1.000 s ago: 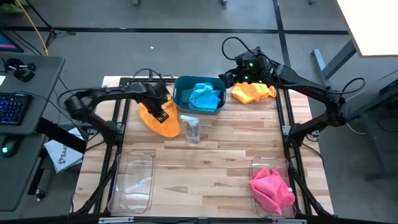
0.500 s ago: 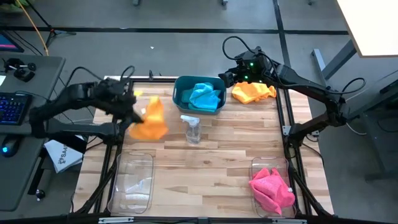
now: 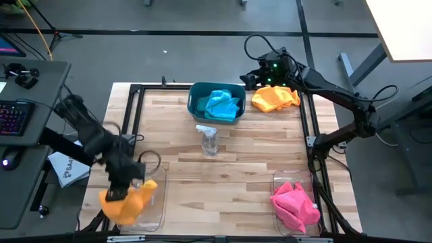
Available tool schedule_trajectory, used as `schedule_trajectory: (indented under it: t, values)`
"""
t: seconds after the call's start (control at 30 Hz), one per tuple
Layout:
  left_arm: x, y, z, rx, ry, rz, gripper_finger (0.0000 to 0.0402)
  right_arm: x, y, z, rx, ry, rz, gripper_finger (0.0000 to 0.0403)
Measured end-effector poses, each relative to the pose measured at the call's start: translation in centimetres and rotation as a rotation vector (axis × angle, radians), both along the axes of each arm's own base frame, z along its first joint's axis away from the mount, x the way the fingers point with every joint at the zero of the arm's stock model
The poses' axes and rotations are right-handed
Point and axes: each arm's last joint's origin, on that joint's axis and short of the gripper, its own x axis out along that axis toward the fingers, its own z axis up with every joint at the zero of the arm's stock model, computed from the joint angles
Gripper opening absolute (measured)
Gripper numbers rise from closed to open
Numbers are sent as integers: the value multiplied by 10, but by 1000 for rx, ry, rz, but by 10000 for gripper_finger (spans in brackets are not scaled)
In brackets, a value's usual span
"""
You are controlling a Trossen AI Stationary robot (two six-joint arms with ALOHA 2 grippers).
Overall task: Sort microfiber towel by color & place in baskets
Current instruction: Put the left orange microfiber towel into the left transparent bin
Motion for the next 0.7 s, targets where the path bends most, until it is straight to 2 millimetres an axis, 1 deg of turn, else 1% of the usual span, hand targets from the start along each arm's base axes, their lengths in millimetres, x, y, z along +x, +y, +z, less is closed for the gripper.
schedule_trajectory:
  t: [0.07, 0.13, 0.23, 0.3, 0.5, 0.6, 0.7]
  values:
    - [1, -10, -9, 75, -13, 15, 0, -1, -1, 0, -8, 6, 1, 332]
    - [7, -14, -18, 136, -36, 38, 0, -1, -2, 0, -13, 9, 1, 332]
    - [20, -14, -27, 190, -93, 48, 0, -1, -2, 0, -22, 16, 6, 332]
    - [28, -13, -32, 214, -88, 32, 0, -1, -2, 0, -28, 21, 12, 332]
    - [39, -23, -48, 212, -4, -70, 0, -2, -2, -2, -25, 48, 20, 332]
    - [43, -30, -56, 219, 43, -77, 0, -2, -2, -2, -34, 57, 29, 332]
    - [48, -36, -64, 224, 48, -91, 0, -2, -2, -2, -36, 59, 31, 332]
